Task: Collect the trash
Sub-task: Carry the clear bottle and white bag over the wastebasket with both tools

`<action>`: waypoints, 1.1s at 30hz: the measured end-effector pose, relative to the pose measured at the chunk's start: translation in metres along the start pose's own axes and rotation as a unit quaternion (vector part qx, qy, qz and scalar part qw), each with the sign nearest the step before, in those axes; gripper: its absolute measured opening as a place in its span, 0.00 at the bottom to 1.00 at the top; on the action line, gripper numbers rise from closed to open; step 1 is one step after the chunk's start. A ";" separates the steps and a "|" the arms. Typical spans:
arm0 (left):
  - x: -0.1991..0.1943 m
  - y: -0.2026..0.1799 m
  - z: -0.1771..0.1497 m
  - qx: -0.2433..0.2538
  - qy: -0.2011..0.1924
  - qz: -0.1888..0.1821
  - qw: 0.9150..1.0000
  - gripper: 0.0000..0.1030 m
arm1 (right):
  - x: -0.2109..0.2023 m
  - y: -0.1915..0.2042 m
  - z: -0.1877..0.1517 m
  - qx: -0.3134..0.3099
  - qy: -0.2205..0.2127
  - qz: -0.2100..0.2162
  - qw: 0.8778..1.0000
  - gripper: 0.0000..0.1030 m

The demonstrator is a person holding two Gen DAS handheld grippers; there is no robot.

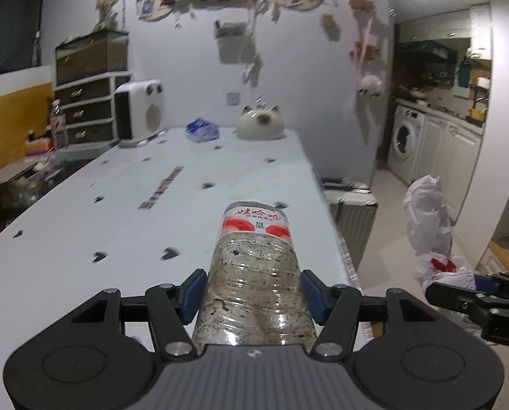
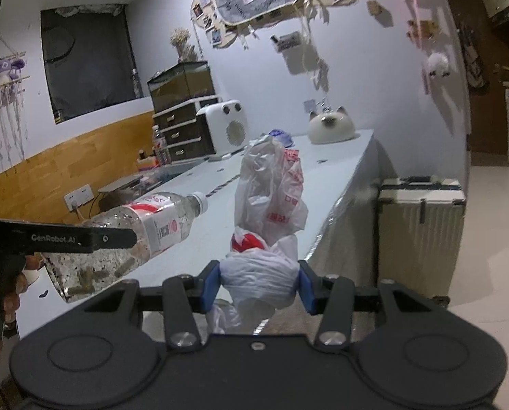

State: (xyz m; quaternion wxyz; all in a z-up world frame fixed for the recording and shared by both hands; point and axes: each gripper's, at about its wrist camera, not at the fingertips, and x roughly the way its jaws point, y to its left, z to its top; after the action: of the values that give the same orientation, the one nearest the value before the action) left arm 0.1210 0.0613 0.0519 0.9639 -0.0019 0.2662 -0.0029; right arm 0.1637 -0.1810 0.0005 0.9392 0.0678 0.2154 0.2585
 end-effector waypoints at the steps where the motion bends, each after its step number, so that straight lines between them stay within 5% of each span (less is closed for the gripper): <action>1: -0.003 -0.008 0.001 0.003 -0.007 -0.006 1.000 0.58 | -0.006 -0.003 0.000 0.000 -0.004 -0.005 1.000 0.47; 20: -0.006 -0.179 -0.031 0.033 -0.068 -0.132 0.988 0.58 | -0.116 -0.105 -0.029 0.029 -0.035 -0.131 0.990 0.47; 26: 0.044 -0.218 -0.059 0.008 -0.009 -0.162 0.987 0.58 | -0.118 -0.146 -0.054 0.059 -0.006 -0.160 0.985 0.47; 33: 0.137 -0.233 -0.105 -0.025 0.124 -0.157 0.980 0.58 | -0.090 -0.192 -0.084 0.105 0.049 -0.176 0.978 0.47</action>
State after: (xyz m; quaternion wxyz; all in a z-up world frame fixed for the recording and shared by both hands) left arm 0.1832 -0.1732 -0.1076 0.9108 -0.0678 0.3798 -0.1472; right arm 0.1445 -0.3902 -0.0875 0.9458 0.1145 0.2960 0.0681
